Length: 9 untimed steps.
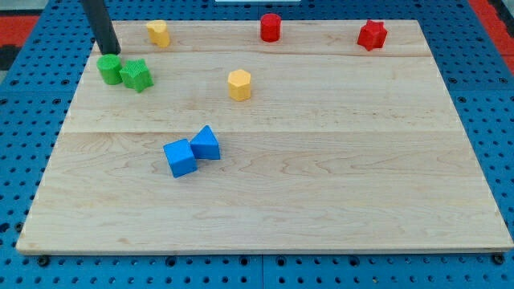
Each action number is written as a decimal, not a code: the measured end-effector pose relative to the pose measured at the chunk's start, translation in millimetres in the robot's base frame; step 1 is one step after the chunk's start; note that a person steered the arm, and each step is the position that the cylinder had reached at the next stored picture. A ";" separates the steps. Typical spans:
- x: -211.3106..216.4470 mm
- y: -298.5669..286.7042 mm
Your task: Move the blue cube to the right center
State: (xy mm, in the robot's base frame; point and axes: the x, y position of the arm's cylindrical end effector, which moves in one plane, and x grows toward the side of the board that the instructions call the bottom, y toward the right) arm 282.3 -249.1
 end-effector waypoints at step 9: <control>235.0 179.6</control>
State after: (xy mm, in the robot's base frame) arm 517.3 -69.5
